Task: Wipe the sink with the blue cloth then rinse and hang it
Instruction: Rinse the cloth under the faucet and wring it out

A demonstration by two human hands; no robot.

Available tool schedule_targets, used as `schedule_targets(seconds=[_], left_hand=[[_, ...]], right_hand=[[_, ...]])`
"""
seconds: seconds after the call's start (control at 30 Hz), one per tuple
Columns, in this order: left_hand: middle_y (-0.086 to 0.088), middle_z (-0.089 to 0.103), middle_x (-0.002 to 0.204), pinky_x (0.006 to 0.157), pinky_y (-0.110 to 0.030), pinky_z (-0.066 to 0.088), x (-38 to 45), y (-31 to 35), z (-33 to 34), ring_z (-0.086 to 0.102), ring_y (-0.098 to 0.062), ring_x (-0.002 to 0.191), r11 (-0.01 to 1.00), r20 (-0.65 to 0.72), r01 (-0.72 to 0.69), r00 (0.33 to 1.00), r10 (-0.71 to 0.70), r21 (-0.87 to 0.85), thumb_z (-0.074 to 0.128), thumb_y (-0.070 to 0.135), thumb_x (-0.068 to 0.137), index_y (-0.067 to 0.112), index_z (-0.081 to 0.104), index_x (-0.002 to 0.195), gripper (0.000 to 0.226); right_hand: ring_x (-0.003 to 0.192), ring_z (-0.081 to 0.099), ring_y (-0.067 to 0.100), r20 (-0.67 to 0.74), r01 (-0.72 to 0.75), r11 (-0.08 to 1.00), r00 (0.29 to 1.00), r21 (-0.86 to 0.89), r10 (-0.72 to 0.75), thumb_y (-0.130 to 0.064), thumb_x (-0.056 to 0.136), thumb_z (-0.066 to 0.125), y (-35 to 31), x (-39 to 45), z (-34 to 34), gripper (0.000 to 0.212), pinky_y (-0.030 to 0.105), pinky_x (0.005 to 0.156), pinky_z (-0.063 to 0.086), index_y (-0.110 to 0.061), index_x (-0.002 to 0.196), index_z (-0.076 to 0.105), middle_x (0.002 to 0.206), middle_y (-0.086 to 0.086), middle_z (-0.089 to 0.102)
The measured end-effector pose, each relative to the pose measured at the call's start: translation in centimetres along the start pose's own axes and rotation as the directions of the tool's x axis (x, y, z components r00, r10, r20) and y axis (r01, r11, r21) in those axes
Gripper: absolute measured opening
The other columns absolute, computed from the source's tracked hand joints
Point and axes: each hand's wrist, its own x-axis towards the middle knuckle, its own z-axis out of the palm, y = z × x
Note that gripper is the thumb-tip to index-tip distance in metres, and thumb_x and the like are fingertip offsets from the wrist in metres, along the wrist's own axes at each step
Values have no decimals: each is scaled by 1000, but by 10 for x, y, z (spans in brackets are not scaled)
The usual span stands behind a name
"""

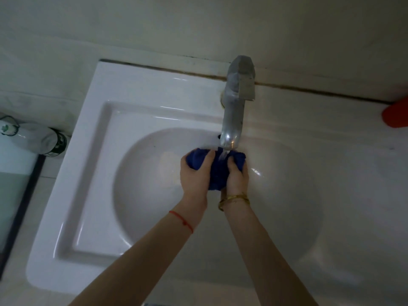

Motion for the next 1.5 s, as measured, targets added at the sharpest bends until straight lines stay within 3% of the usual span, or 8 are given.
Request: schedule_targets(seconds=[0.2, 0.47, 0.63, 0.83, 0.93, 1.13, 1.33, 1.5], left_hand=[[-13, 72, 111, 83, -48, 61, 14, 7, 0, 71, -30, 101, 972, 106, 213, 974, -202, -104, 73, 30, 87, 12, 63, 118, 36], [-3, 70, 87, 79, -38, 60, 13, -5, 22, 68, -21, 83, 995, -35, -32, 999, 29, -90, 75, 19, 84, 22, 62, 88, 14], [11, 41, 49, 60, -32, 42, 18, -11, 28, 41, -13, 57, 996, -30, -67, 997, 65, -65, 65, 8, 82, 22, 38, 54, 41], [-9, 68, 79, 69, -34, 56, 26, -2, 27, 66, -27, 79, 971, 20, 201, 980, -200, -130, 68, 11, 80, 11, 68, 78, 3], [-16, 74, 103, 83, -43, 61, 32, 6, 21, 71, -34, 95, 938, 171, 295, 949, -265, -183, 76, 29, 75, 5, 74, 102, 36], [-14, 73, 101, 79, -36, 58, 27, 15, 5, 70, -30, 99, 998, 397, 27, 918, 0, -62, 74, 28, 76, 8, 69, 102, 33], [5, 69, 115, 91, -27, 55, 23, 12, 2, 66, -11, 107, 850, 450, -521, 781, 433, 86, 78, 13, 80, 22, 61, 119, 43], [-2, 74, 86, 82, -42, 61, 12, -1, 16, 73, -20, 87, 848, 385, -499, 829, 406, 181, 84, 26, 78, 19, 69, 89, 19]], right_hand=[[97, 67, 16, 123, 70, 995, 990, -66, -62, -22, 89, 67, 0, -17, 6, 12, 34, 82, 57, -21, 101, 65, 102, 2, 70], [62, 59, 16, -41, 123, 978, 990, -166, -132, -17, 85, 70, -3, 5, 25, 20, 31, 63, 52, -21, 71, 57, 63, -1, 60], [51, 50, 16, -201, 41, 984, 977, -172, -76, 1, 80, 58, -11, 16, 29, 28, 26, 53, 43, -16, 59, 53, 53, 0, 52], [69, 59, 26, -53, -212, 970, 974, 115, 219, -25, 68, 65, -14, 15, 20, 10, 33, 69, 52, -18, 72, 60, 70, 9, 59], [77, 64, 27, 124, -250, 954, 965, 166, 231, -27, 87, 60, -24, 12, 6, 22, 31, 64, 58, -7, 96, 66, 82, 13, 66], [120, 50, 47, 419, -286, 949, 884, 133, 208, -38, 93, 57, -30, 15, -17, 64, 60, 96, 45, 3, 138, 42, 135, 31, 48], [114, 61, 36, 382, -368, 930, 859, -1, 340, -41, 100, 41, -28, 14, -28, 46, 54, 92, 51, -9, 128, 58, 124, 16, 65], [70, 66, 12, 228, -302, 953, 928, -1, 294, -48, 96, 48, -17, 12, 0, 35, 30, 64, 52, -21, 84, 67, 79, 0, 67]])
